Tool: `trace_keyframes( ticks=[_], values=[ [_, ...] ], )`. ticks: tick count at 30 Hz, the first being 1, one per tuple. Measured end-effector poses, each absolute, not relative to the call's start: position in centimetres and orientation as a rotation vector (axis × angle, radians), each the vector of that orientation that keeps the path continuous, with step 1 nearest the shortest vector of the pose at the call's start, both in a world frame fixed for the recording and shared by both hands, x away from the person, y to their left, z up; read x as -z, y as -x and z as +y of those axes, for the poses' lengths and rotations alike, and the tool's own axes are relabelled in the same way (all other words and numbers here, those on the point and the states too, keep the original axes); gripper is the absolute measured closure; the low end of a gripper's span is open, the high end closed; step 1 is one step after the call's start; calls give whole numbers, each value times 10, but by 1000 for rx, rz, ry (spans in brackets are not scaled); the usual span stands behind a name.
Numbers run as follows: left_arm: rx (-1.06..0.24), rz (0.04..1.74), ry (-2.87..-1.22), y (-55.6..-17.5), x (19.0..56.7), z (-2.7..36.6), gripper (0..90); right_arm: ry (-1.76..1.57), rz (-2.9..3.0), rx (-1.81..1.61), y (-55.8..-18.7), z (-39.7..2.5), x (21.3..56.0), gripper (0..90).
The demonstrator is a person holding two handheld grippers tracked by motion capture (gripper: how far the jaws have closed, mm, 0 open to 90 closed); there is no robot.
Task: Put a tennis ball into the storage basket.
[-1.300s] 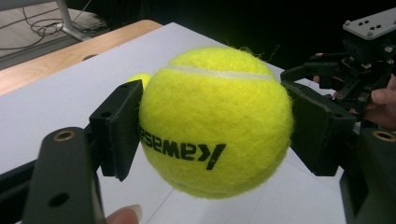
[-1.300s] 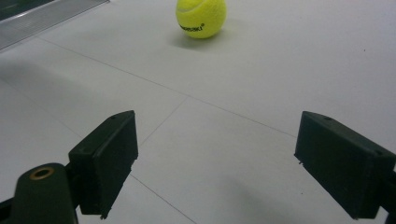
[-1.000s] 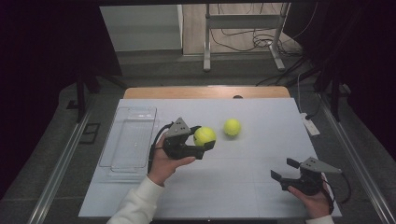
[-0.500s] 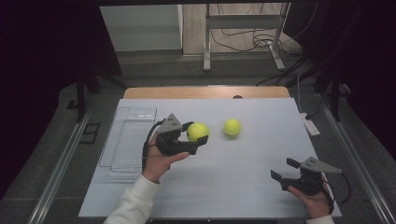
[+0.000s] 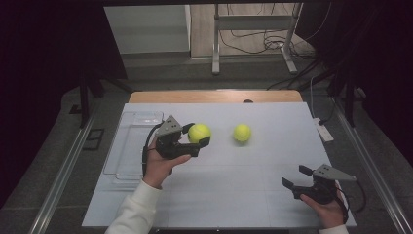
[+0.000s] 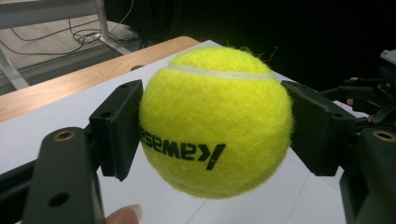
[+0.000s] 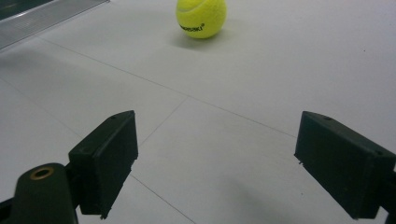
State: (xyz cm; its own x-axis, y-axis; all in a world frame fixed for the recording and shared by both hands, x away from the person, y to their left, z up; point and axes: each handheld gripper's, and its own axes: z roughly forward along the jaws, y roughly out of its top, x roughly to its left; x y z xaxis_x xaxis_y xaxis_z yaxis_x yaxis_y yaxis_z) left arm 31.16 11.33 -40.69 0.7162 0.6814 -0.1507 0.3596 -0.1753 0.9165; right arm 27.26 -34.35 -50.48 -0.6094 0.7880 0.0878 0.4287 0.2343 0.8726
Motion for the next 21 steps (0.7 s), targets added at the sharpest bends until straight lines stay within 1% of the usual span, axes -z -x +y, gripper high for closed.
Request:
trace_keyframes(
  ticks=[21],
  values=[
    [-387,875,-1745,-316,405,131,264,-1121,2142,-1329,-272,-344,505,136]
  ],
)
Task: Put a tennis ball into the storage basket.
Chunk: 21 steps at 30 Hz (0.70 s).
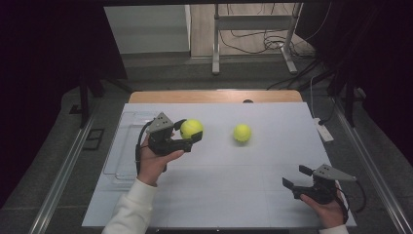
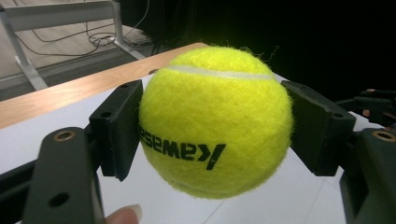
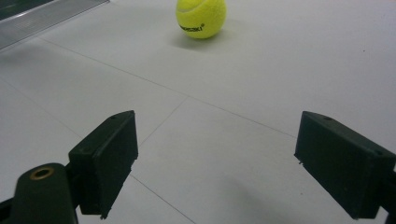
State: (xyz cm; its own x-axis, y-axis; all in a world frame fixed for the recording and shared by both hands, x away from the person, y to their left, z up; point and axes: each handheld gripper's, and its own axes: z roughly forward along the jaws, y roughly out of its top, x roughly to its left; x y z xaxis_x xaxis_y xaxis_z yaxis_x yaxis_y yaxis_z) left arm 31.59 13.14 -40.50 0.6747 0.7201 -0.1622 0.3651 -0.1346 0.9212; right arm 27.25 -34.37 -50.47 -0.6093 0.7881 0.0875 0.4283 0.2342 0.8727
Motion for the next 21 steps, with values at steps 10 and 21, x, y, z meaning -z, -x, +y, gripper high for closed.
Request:
trace_keyframes(
  ticks=[10,21],
  values=[
    [-406,898,-1722,-317,403,142,264,-1123,2141,-1330,-272,-344,504,136],
    [-420,930,-1695,-319,402,153,264,-1123,2140,-1333,-272,-344,504,136]
  ],
)
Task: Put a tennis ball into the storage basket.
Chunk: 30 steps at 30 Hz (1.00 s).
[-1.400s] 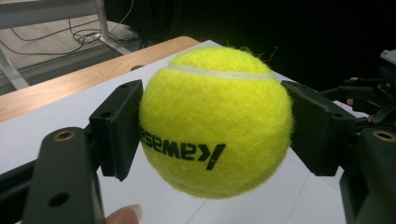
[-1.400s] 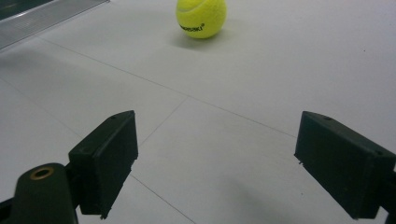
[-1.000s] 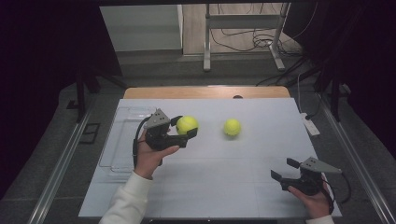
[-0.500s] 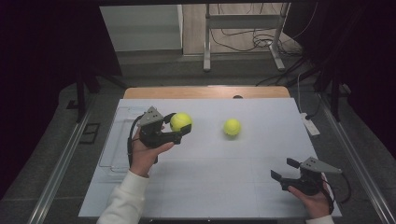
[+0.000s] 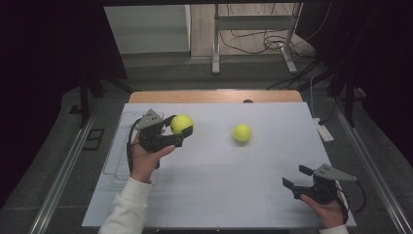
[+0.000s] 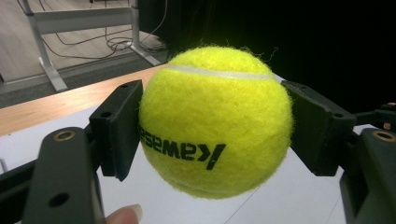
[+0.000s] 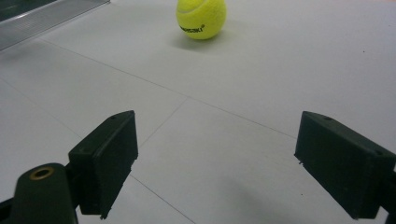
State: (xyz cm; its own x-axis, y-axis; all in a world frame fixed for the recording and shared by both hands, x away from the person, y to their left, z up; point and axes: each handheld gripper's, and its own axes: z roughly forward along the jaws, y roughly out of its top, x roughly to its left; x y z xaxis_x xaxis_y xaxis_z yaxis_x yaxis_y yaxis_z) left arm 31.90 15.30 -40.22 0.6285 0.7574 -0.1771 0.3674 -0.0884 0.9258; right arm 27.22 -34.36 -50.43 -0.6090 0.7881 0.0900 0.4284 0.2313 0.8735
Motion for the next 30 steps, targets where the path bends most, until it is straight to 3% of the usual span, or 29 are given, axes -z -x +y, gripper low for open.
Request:
trace_keyframes(
  ticks=[30],
  values=[
    [-503,1025,-1665,-327,406,178,264,-1120,2140,-1332,-272,-343,504,136]
  ],
)
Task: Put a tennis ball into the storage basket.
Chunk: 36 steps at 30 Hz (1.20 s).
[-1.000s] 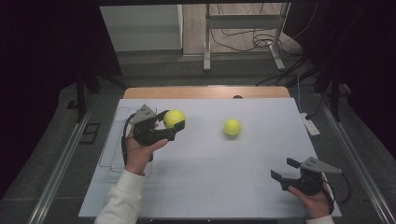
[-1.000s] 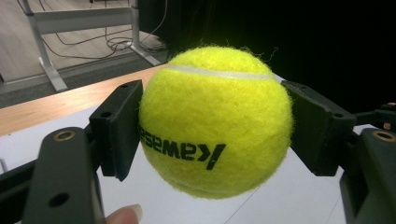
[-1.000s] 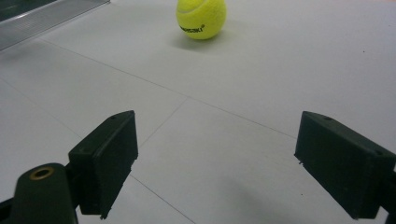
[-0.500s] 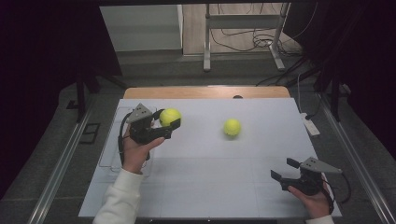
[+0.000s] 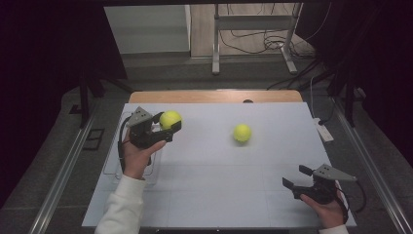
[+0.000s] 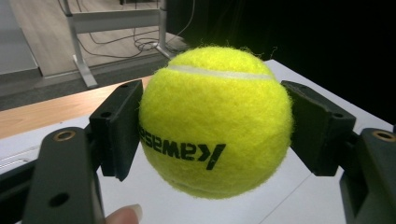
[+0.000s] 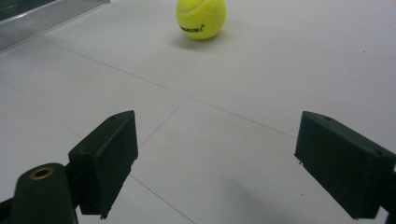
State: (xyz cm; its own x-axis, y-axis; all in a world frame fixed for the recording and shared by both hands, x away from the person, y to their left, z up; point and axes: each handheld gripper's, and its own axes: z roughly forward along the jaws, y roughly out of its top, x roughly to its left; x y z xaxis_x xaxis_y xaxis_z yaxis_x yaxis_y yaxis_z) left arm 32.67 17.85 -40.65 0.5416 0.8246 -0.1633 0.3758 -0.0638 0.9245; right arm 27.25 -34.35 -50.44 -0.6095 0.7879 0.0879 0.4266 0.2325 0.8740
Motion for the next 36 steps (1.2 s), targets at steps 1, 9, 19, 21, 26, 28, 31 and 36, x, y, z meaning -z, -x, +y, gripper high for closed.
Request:
trace_keyframes(
  ticks=[1,9,19,21,26,28,31,36],
  values=[
    [-510,1030,-1665,-327,407,180,264,-1121,2139,-1332,-272,-344,504,136],
    [-517,1051,-1653,-329,408,187,264,-1121,2140,-1331,-273,-343,504,136],
    [-532,1078,-1642,-332,410,197,264,-1117,2141,-1332,-272,-343,504,136],
    [-533,1082,-1642,-332,410,198,264,-1118,2141,-1332,-272,-343,504,136],
    [-552,1099,-1639,-334,411,202,264,-1119,2142,-1331,-273,-343,504,136],
    [-557,1110,-1636,-335,412,205,264,-1119,2142,-1329,-273,-343,504,136],
    [-559,1120,-1632,-335,413,208,264,-1118,2141,-1330,-273,-343,504,135],
    [-568,1138,-1631,-337,415,213,264,-1118,2142,-1330,-273,-343,504,136]
  ],
)
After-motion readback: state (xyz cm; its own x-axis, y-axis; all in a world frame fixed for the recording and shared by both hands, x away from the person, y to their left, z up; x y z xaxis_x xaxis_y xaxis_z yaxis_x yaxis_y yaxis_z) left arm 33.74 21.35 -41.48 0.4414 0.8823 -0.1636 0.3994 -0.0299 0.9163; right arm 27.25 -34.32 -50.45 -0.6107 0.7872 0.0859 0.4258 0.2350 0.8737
